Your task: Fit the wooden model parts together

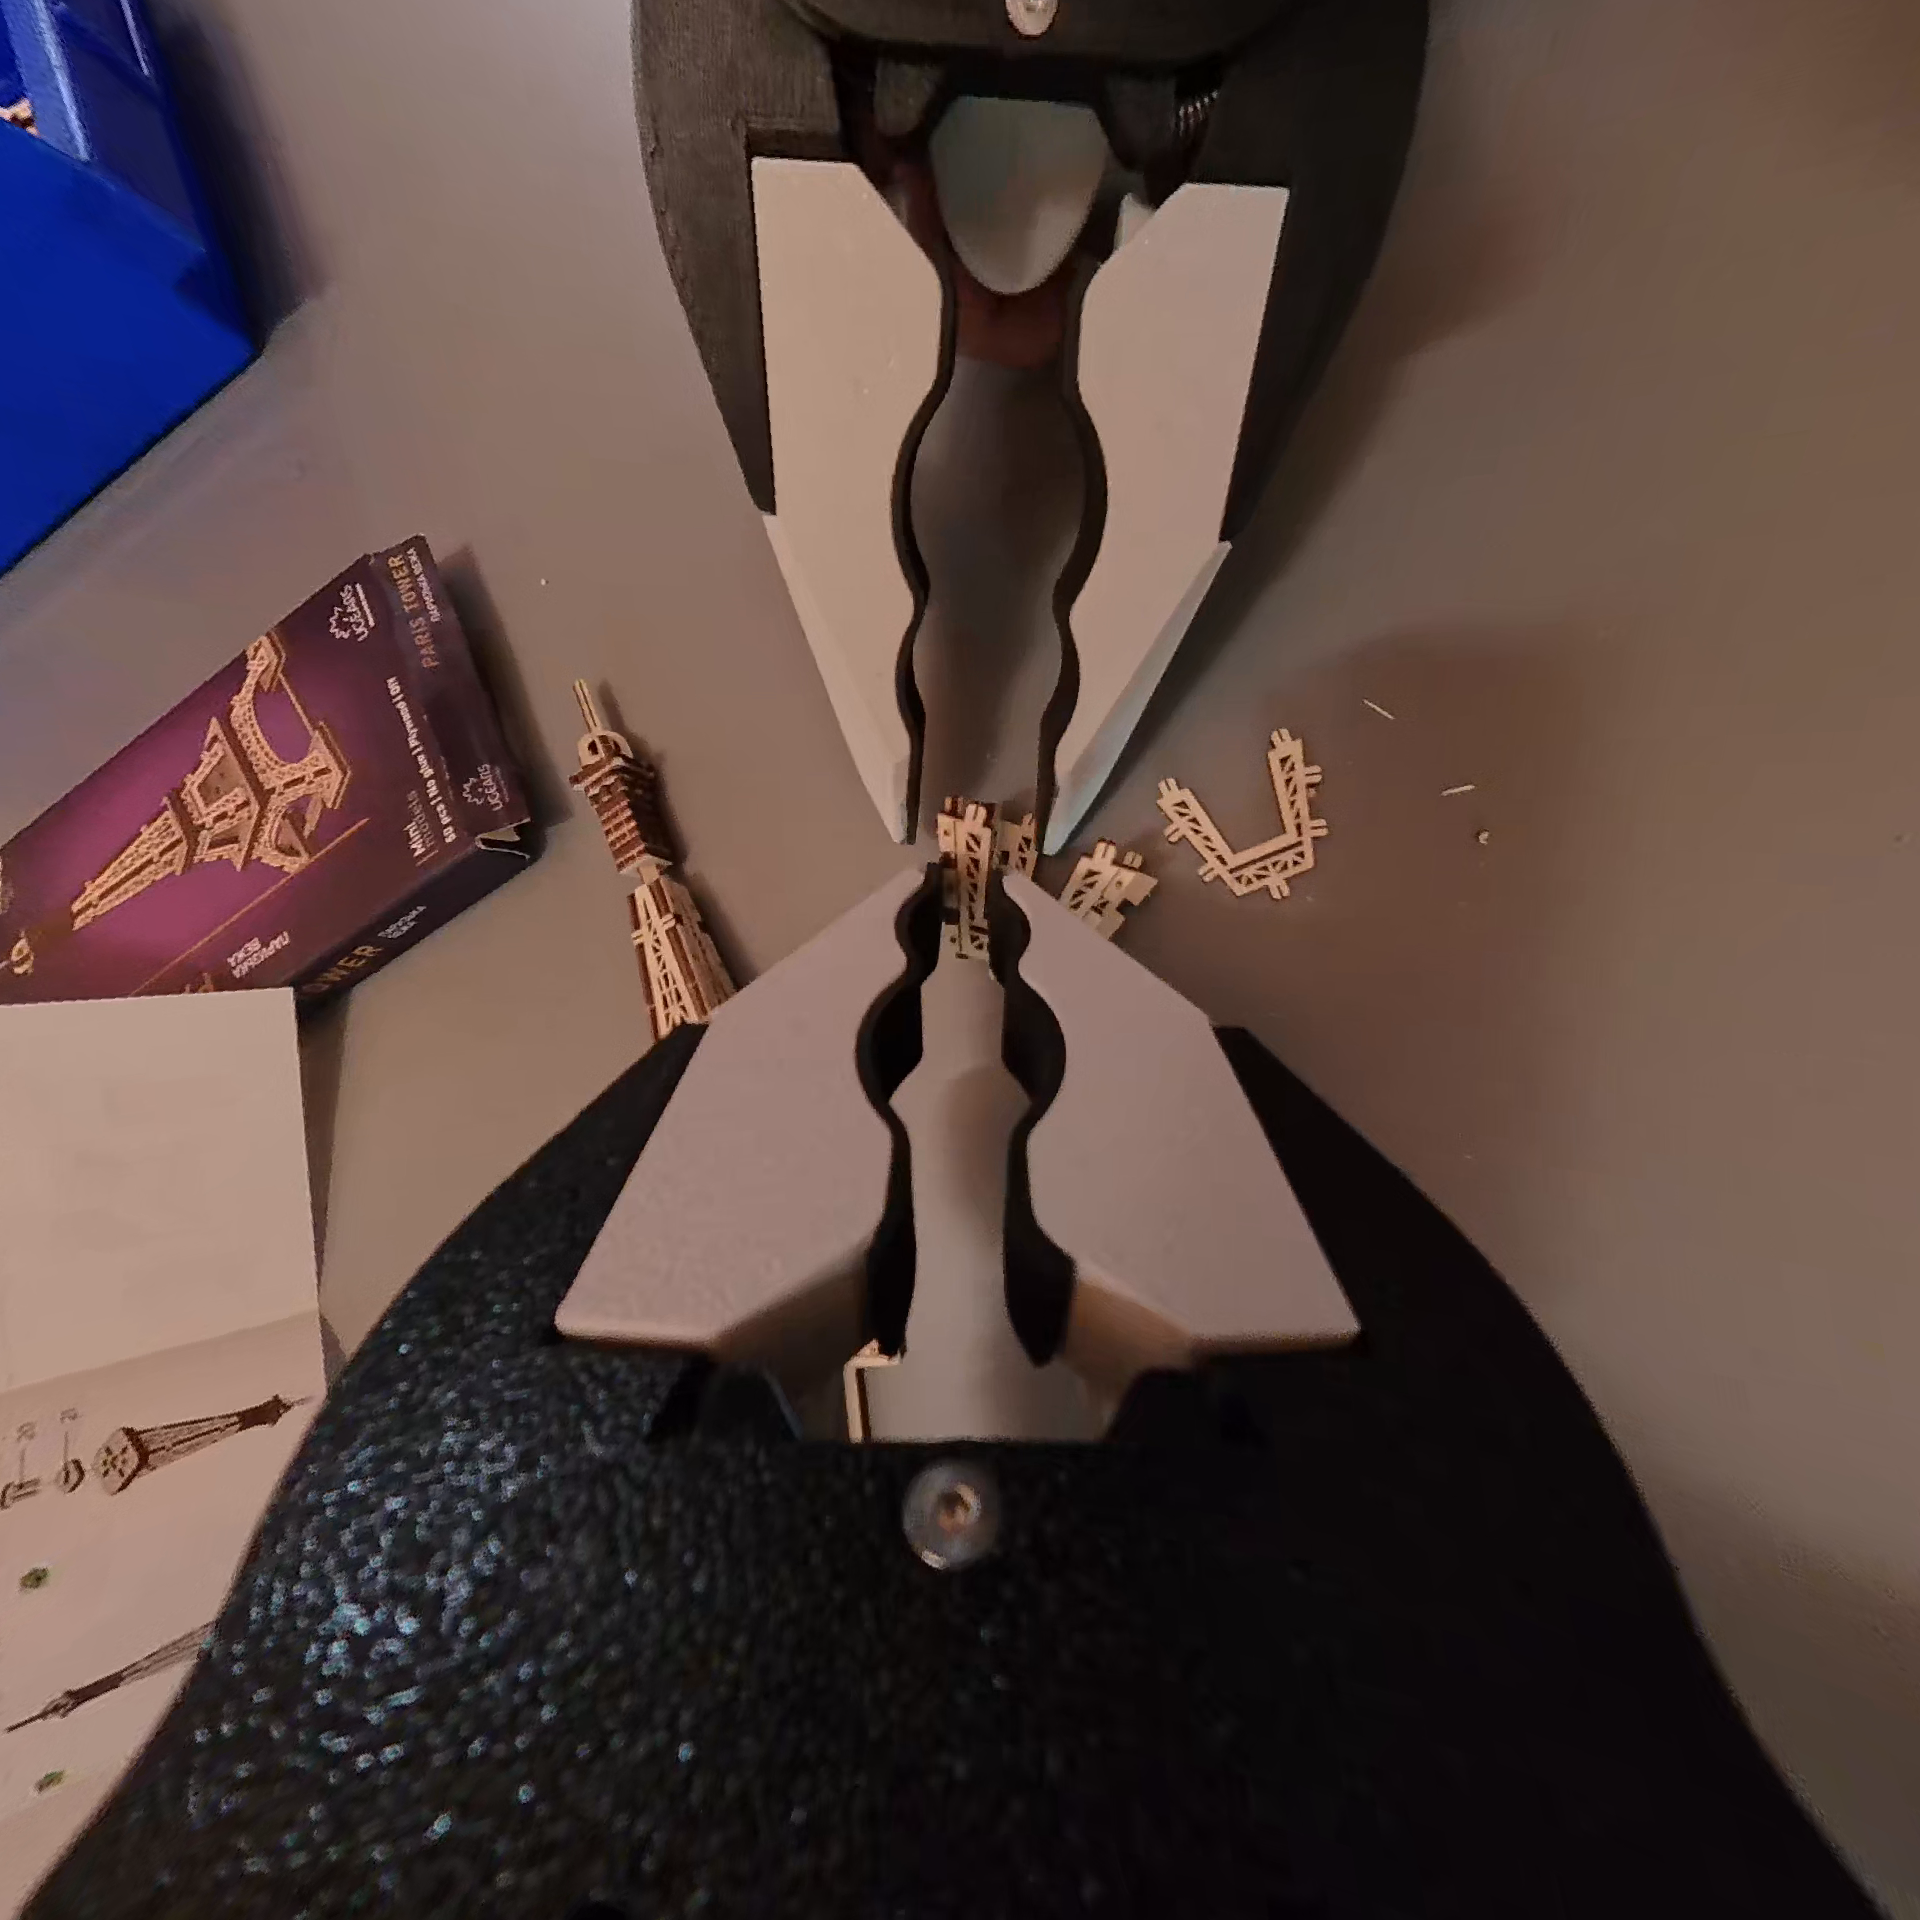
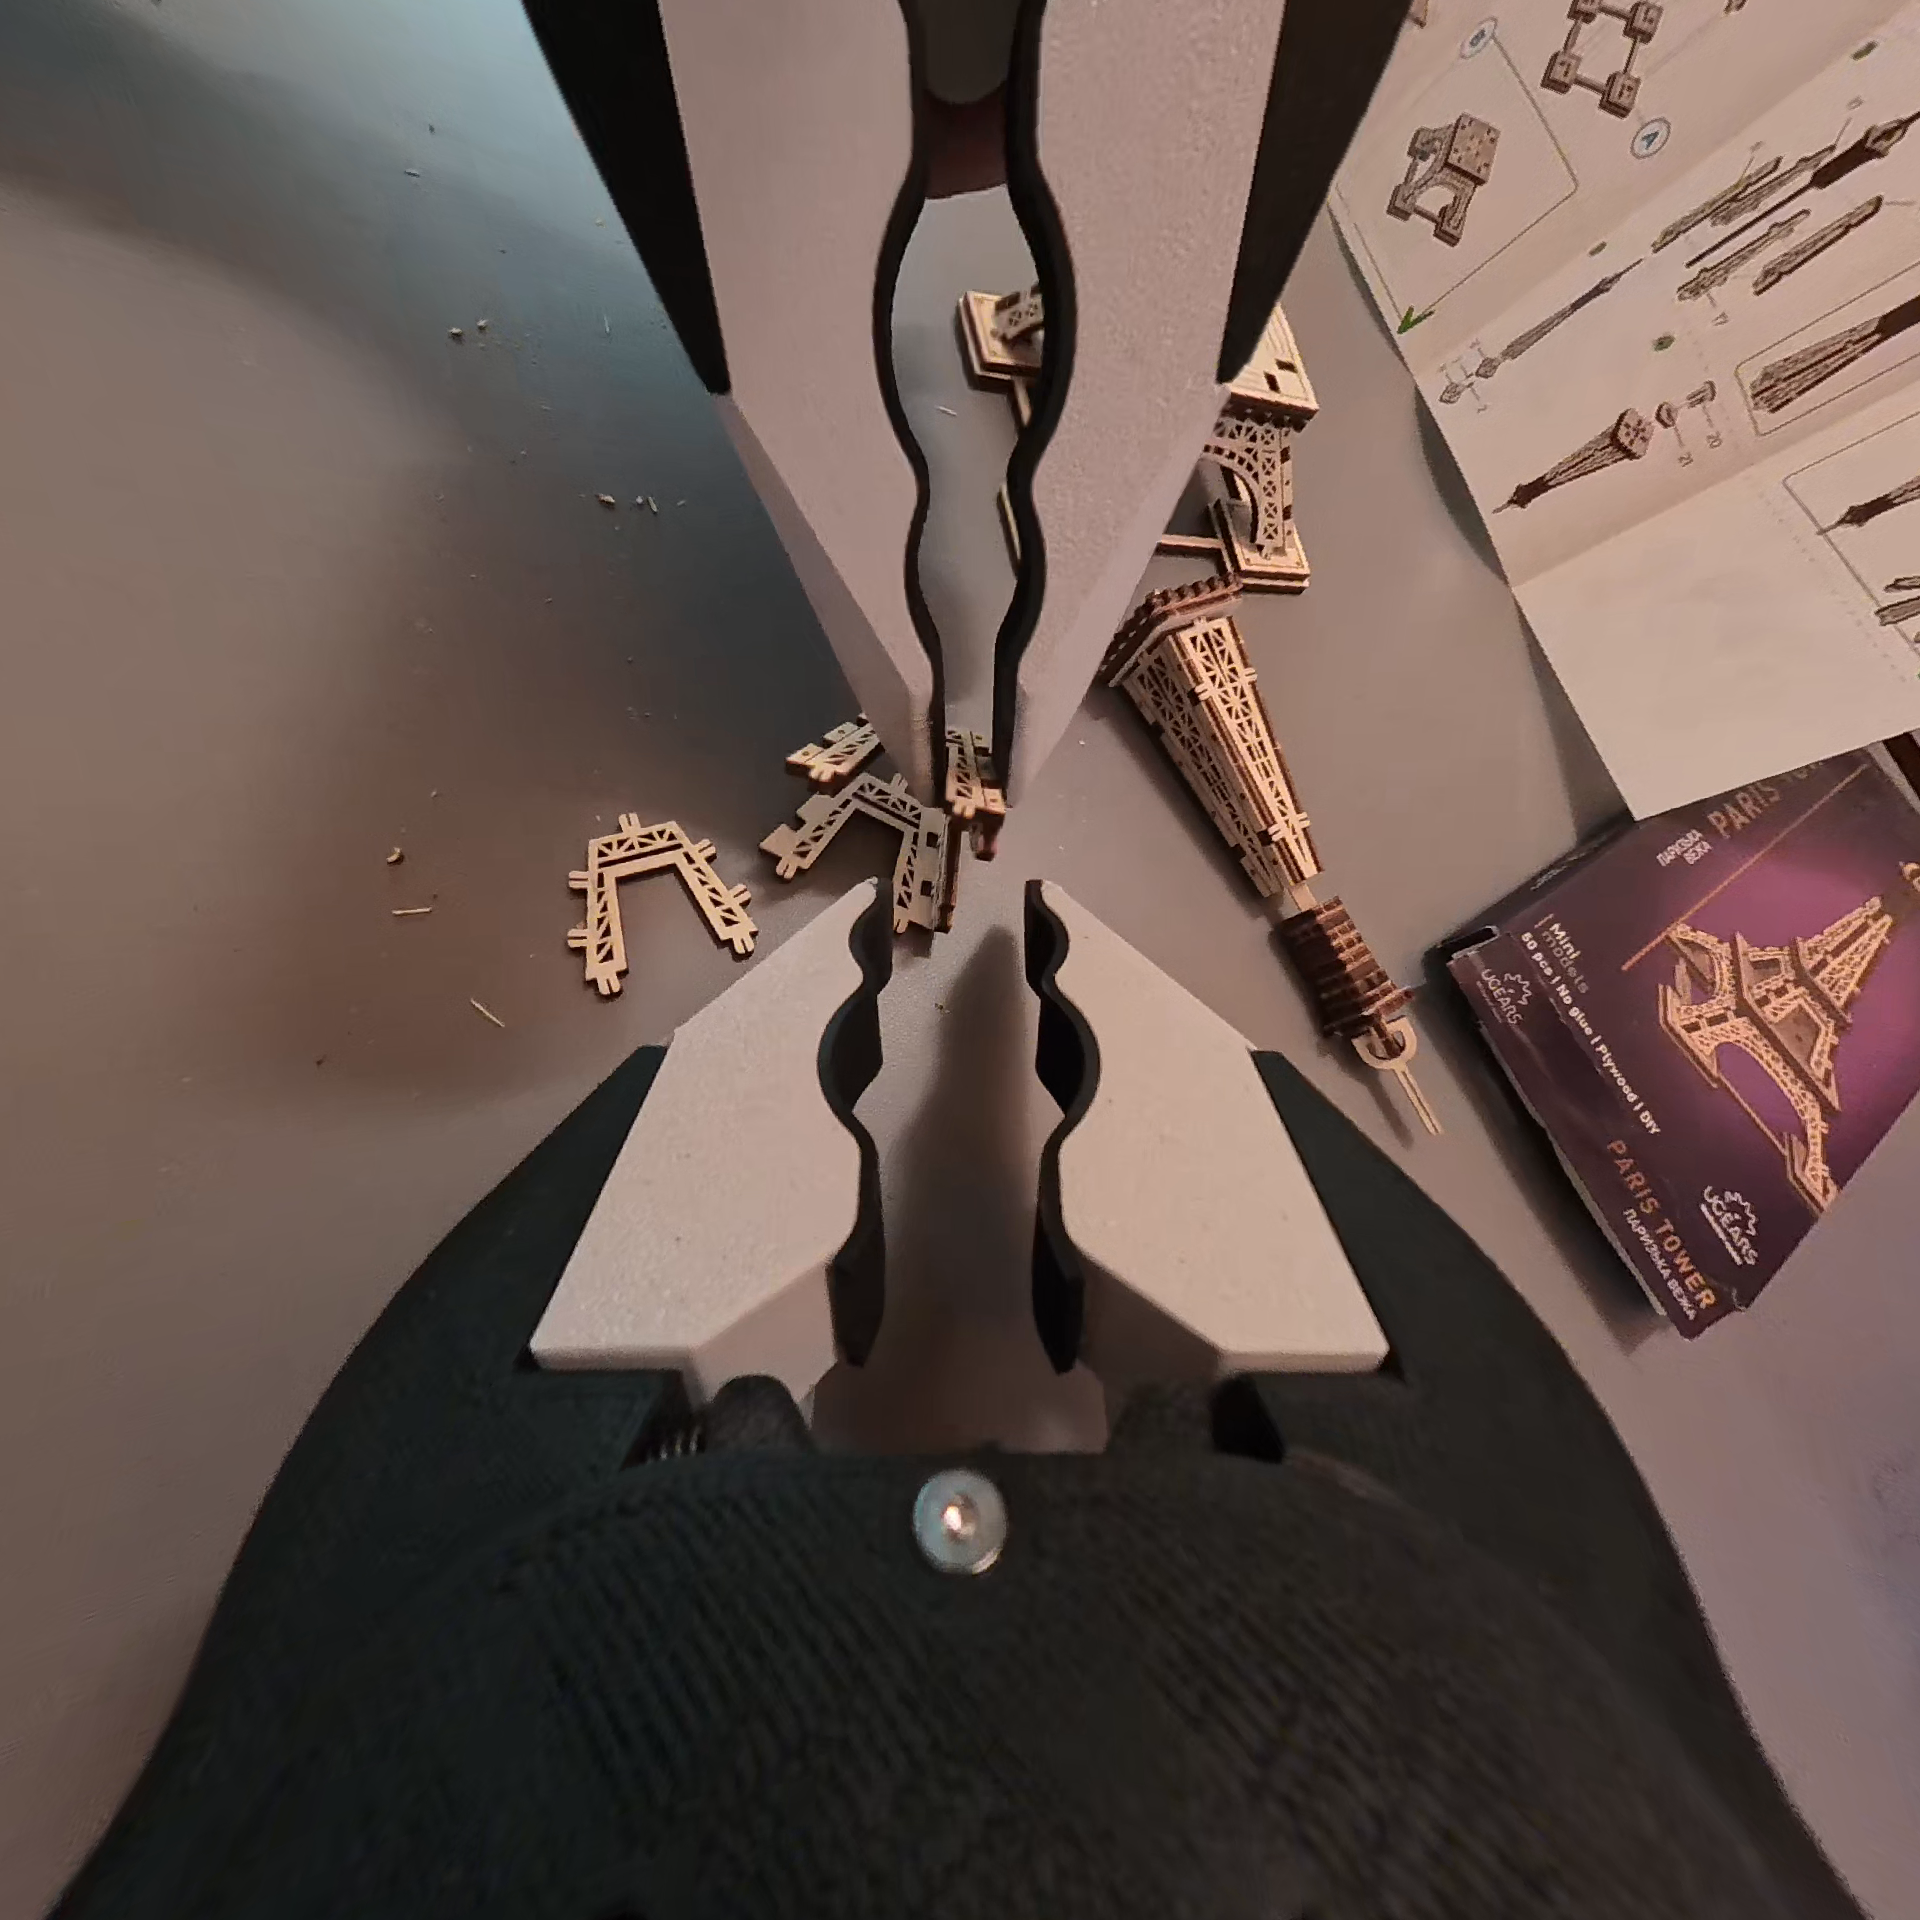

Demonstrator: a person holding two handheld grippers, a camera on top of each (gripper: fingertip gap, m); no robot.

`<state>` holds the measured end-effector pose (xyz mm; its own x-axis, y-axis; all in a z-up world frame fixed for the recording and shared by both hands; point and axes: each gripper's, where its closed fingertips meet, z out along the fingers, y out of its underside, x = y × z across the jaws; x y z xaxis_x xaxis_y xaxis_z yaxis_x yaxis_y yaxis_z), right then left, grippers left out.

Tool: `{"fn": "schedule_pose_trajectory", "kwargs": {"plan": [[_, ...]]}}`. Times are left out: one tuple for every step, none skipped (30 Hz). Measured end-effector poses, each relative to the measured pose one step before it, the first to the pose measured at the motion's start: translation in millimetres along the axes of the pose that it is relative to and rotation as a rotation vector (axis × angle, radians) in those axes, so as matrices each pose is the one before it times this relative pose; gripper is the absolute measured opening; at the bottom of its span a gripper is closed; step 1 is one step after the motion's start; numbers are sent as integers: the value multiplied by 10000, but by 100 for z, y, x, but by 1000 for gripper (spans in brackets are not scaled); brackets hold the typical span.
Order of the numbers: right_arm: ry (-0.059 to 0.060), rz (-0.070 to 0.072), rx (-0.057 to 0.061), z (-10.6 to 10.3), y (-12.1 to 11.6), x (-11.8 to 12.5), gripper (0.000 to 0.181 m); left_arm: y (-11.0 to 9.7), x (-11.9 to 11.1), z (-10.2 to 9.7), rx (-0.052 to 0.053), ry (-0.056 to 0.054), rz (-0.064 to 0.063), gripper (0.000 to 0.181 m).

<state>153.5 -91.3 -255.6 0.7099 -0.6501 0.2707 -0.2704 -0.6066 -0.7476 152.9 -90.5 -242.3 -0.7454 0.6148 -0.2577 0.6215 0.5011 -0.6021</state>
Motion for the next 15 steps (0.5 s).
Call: {"fn": "schedule_pose_trajectory", "kwargs": {"plan": [[53,-86,18,3,-36,13,23,29,-7,-9,-5,2,-90,6],[23,-60,-3,0,-1,-43,22,-2,-1,-4,11,-9,-72,6],[-8,-67,2,3,-9,-81,20,15,-6,-4,1,-45,-61,6],[16,-3,-9,18,-5,-4,20,5,-29,-2,1,-66,-102,6],[13,21,-8,16,7,39,19,17,-30,0,4,-81,-128,6],[-37,3,-8,18,8,-49,18,5,4,-13,28,-66,-96,6],[-9,-15,-2,1,-8,-22,18,-30,41,4,65,-35,-47,6],[21,-22,6,-7,-3,0,18,-19,34,-8,48,-30,14,6],[9,-34,7,-3,-25,-18,18,34,0,-21,11,-39,38,6],[32,-50,19,-2,-30,9,18,40,-27,-8,-1,-36,28,6],[72,-65,21,5,-25,73,19,-1,-17,0,20,-13,16,6],[12,-84,26,-9,-36,-39,18,-20,-12,-4,38,-4,20,6],[0,-83,43,-60,-53,-93,16,2,-90,-2,18,-63,19,6],[-8,-100,96,-113,-108,-116,13,-14,-55,-22,31,-50,46,6],[81,-40,103,-174,-93,35,11,-48,-40,-30,46,-47,41,6]]}}
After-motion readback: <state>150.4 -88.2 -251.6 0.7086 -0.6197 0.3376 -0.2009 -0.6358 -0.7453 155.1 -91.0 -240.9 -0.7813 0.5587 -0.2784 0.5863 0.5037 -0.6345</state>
